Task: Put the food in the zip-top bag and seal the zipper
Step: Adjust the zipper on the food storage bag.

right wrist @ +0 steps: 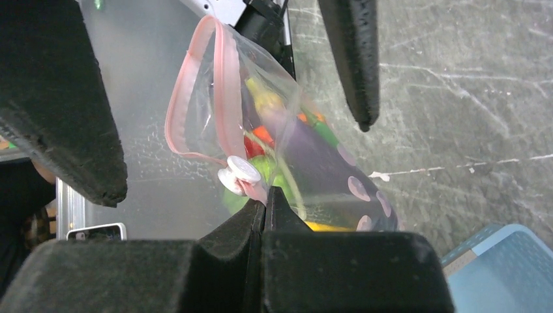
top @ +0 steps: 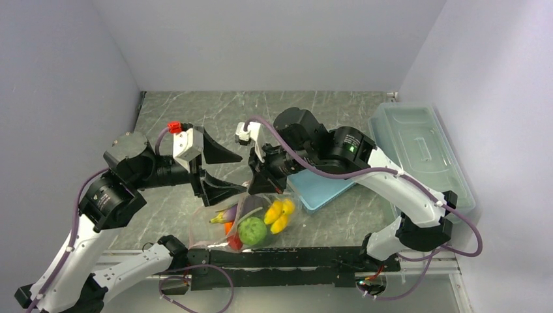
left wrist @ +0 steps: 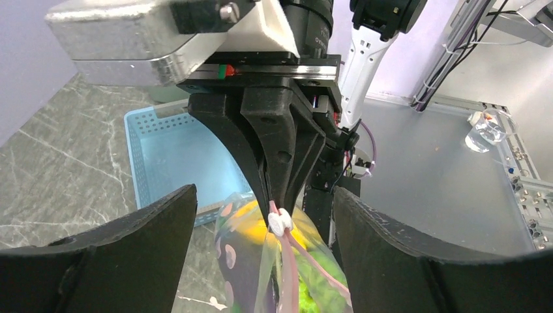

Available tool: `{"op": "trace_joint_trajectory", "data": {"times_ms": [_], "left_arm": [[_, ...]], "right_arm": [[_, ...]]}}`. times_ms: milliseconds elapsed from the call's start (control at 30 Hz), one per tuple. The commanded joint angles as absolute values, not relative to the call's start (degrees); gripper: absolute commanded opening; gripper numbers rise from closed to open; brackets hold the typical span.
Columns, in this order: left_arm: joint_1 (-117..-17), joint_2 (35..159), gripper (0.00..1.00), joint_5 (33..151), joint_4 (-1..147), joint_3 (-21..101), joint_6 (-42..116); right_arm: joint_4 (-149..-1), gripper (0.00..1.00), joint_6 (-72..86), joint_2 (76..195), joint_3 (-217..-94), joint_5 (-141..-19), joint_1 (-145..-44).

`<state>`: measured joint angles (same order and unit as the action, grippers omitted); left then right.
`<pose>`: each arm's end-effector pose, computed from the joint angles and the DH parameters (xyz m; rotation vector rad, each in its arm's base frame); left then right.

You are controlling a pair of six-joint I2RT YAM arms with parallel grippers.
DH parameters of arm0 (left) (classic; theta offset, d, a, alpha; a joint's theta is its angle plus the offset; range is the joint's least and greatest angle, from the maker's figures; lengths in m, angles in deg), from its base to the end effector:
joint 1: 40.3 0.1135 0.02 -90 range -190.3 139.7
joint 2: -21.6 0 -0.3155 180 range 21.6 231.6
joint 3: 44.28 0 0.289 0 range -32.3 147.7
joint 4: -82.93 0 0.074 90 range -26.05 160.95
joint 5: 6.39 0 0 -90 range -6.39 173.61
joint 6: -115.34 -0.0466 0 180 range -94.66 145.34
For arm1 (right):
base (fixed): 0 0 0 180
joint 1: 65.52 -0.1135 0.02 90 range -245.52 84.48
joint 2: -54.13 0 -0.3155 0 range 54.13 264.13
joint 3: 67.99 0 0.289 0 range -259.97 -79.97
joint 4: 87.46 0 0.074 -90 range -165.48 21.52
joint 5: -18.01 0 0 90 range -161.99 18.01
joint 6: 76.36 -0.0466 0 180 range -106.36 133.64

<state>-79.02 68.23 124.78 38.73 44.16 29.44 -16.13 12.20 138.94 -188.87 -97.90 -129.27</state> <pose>0.0805 -0.1038 0.5310 1.0432 1.3784 -1.1381 0.1231 0.2957 0.5309 -1.4442 1.8520 1.1023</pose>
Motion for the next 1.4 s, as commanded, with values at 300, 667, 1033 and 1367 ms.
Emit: {"op": "trace_joint_trajectory", "data": {"times_ms": [300,667,1033,1367], "left_arm": [[-79.21,68.69,0.67,125.05,36.77,44.00,27.09],[-79.23,69.56,0.43,124.05,34.82,43.60,26.21],[-79.22,70.38,0.08,124.36,33.78,43.62,26.05],[-79.19,70.66,0.00,126.01,33.92,43.73,26.05]], "right_arm": [[-16.72,0.00,5.65,139.87,-196.13,-93.76,-129.32],[-16.75,0.00,4.65,140.00,-196.16,-92.08,-129.29],[-17.03,0.00,3.89,139.91,-196.16,-90.63,-129.32],[-18.35,0.00,3.58,139.14,-195.73,-89.49,-129.33]]}}
